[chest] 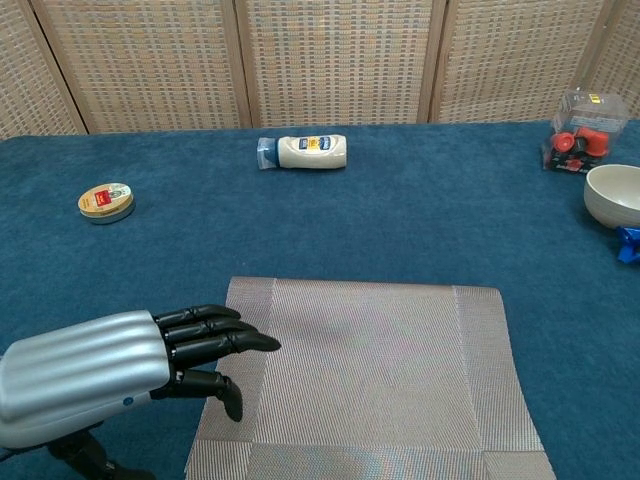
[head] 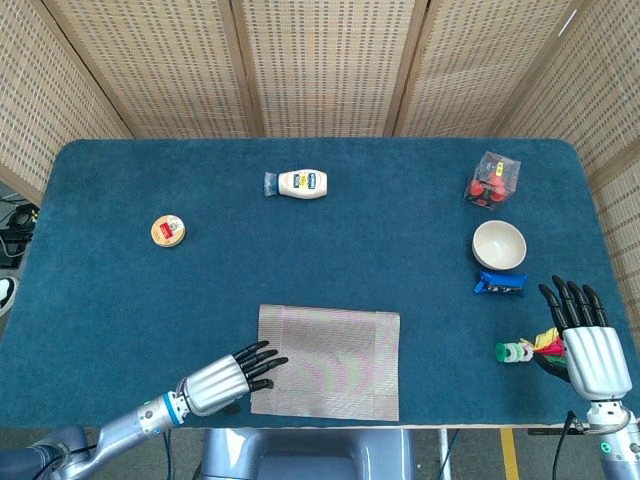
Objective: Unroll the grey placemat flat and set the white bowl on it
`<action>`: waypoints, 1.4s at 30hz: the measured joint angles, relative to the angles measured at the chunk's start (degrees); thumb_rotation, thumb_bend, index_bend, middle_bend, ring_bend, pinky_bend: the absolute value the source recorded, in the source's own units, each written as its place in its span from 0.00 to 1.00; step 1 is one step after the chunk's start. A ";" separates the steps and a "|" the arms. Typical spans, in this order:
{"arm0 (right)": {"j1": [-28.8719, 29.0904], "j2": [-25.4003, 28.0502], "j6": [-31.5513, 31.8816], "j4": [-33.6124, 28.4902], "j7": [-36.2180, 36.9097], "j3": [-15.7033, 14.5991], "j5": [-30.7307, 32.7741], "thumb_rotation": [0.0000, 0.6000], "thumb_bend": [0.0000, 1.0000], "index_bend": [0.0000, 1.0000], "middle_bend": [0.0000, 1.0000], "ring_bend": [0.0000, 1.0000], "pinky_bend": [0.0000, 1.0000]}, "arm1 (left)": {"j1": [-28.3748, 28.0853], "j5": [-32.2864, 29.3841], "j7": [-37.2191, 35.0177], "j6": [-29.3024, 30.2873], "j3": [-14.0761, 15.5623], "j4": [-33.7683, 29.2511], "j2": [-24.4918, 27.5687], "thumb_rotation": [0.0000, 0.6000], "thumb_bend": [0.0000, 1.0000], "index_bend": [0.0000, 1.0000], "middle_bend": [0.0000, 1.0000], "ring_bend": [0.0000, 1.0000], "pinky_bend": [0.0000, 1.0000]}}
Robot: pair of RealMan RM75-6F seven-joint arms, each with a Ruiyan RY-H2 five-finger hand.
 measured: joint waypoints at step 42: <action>-0.90 0.83 0.16 -0.35 1.72 1.58 -0.35 1.00 0.00 0.08 0.00 0.00 0.00 | -4.73 -5.58 6.42 -3.07 0.28 -2.43 -4.50 1.00 0.20 0.32 0.00 0.00 0.00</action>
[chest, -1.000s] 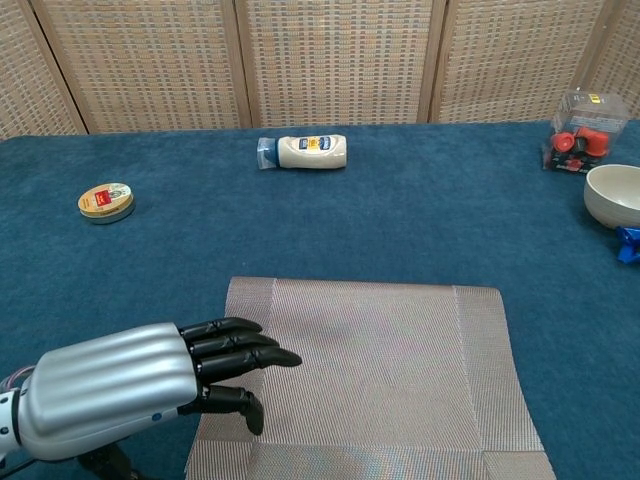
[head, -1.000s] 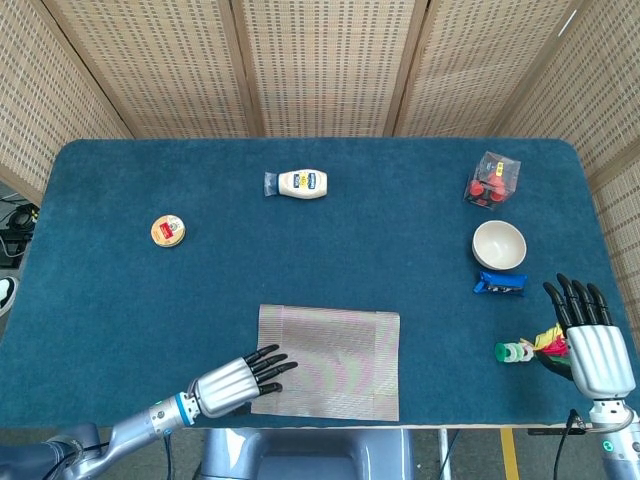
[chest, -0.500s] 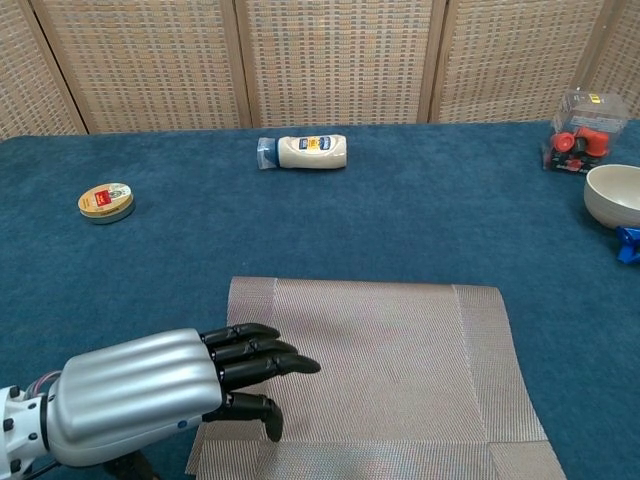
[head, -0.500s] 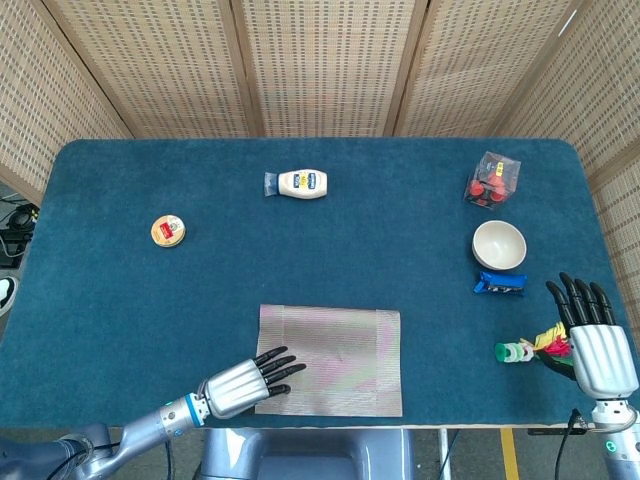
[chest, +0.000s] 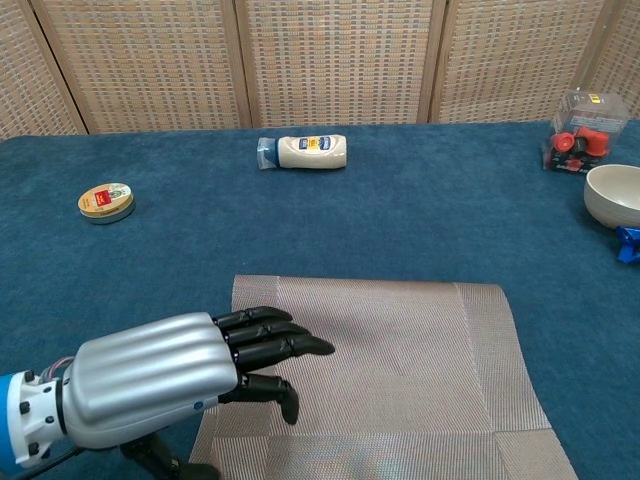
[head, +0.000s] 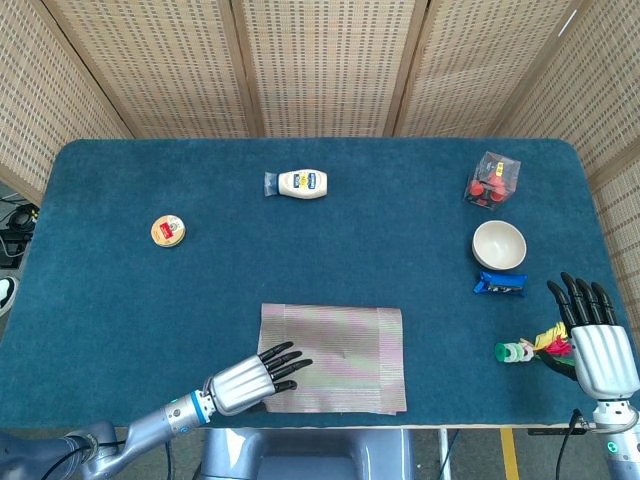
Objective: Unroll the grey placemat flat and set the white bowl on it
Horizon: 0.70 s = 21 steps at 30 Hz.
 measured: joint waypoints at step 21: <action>-0.30 0.36 0.18 -0.36 0.51 0.27 -0.46 1.00 0.00 0.09 0.00 0.00 0.00 | -0.21 -1.67 0.57 -1.17 2.17 0.81 -1.07 1.00 0.35 0.41 0.00 0.00 0.00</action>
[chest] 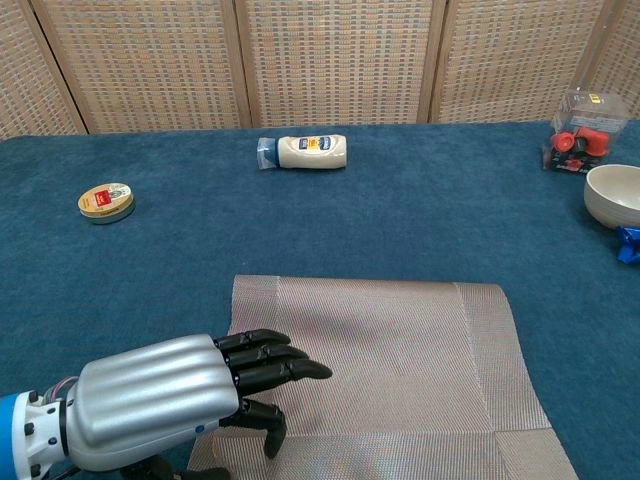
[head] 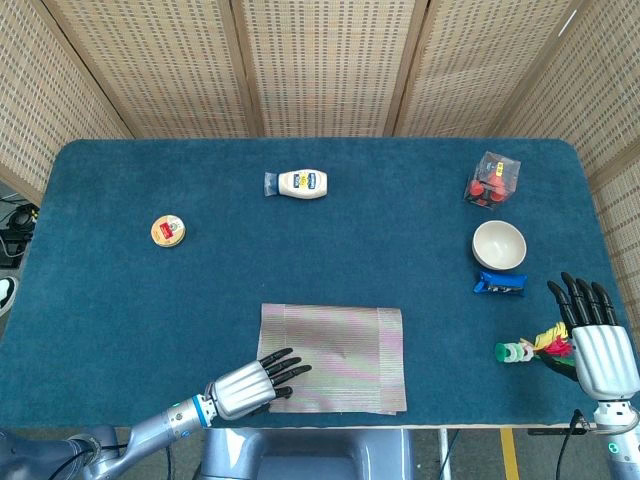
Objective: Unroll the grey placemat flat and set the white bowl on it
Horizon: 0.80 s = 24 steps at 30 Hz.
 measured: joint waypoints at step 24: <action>-0.21 0.31 0.05 -0.37 0.36 0.10 -0.41 1.00 0.00 0.09 0.00 0.00 0.00 | 0.23 -0.81 -0.39 0.45 1.39 2.20 -1.10 1.00 0.41 0.54 0.00 0.00 0.00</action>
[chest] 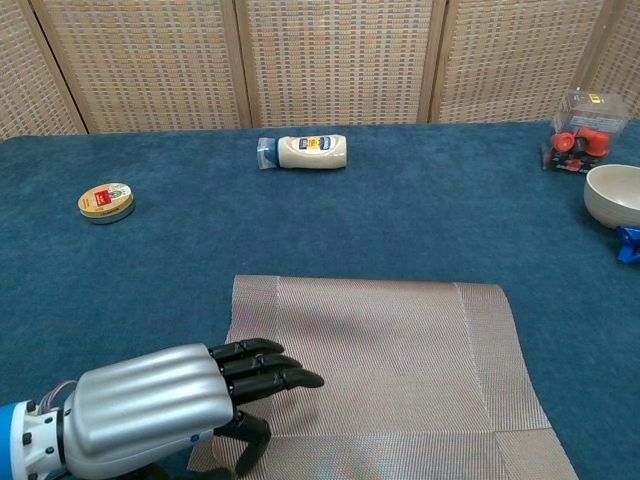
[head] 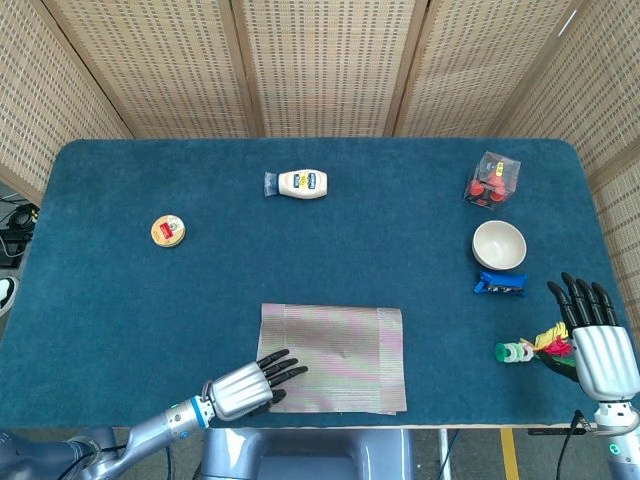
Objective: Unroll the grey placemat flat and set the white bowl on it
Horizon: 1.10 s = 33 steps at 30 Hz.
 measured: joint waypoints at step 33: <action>-0.16 0.05 0.13 -0.29 -0.24 -0.02 -0.61 1.00 0.00 0.09 0.00 0.00 0.00 | -1.10 -8.88 -6.43 -2.63 -5.75 -6.89 -0.78 1.00 0.63 0.81 0.00 0.00 0.00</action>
